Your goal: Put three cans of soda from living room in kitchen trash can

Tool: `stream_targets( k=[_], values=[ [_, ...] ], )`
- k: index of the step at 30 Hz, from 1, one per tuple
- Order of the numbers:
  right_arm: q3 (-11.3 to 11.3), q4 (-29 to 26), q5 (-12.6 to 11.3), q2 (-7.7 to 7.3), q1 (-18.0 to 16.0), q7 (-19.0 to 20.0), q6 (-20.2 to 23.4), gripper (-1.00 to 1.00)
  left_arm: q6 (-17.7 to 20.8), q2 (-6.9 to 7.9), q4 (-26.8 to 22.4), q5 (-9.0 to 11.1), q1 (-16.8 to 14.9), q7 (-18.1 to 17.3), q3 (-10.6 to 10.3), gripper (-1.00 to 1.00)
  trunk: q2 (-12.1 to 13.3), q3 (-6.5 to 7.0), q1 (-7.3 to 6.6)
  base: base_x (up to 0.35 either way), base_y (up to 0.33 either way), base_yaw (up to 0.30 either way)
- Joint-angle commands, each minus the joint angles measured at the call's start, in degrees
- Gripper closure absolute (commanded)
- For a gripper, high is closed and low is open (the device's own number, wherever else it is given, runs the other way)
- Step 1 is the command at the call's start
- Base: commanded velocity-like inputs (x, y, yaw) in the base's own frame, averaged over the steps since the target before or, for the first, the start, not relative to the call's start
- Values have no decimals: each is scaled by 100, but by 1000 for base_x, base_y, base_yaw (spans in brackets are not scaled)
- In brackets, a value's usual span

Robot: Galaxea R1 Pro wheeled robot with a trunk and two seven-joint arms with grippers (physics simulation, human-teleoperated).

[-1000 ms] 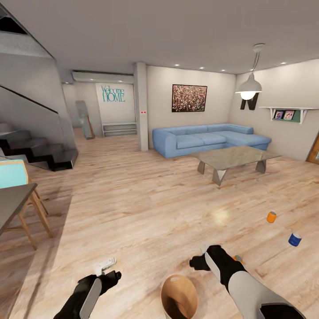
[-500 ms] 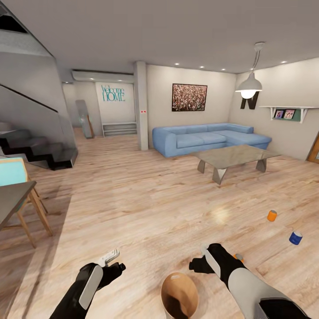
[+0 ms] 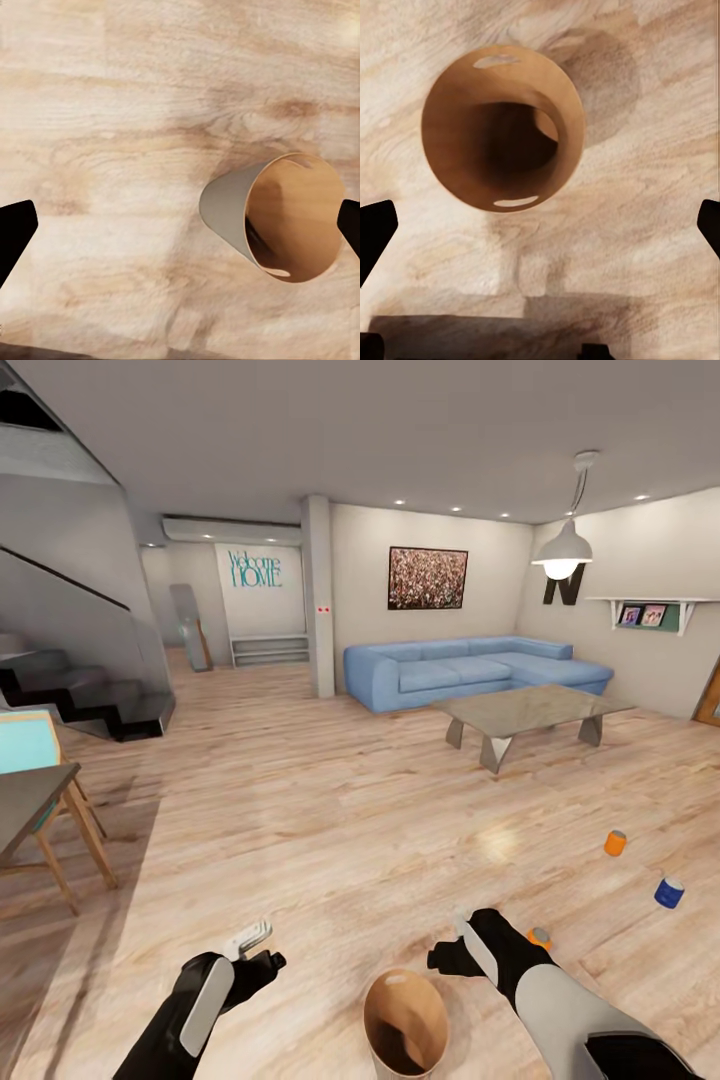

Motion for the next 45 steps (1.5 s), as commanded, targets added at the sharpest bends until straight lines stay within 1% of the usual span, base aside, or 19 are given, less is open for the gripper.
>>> stream_targets(
  k=[1,4,10,15,26,45],
  values=[
    [0,0,2,-1,0,-3,0,-100,-5,2,6,-1,0,0,-1,-100,-42,-18,23,0,0,0],
    [0,0,7,-1,-1,-55,0,-100,-14,9,21,-8,0,-1,-7,-100,-162,-72,89,0,0,0],
    [0,0,-9,12,0,-412,-8,-100,-59,15,66,-25,-4,-1,-12,-100,-403,-180,220,0,0,0],
    [0,0,-18,23,0,-551,-20,-100,-139,16,156,-40,-12,-1,-13,-100,-603,-270,330,0,0,0],
    [0,0,-22,30,0,-617,-34,-100,-228,17,213,-68,-18,-1,-14,-100,-1044,-467,572,0,0,0],
    [0,0,-23,30,0,-619,-35,-100,-233,17,214,-60,-18,-1,-22,-100,-1806,-808,989,0,0,0]
  ],
)
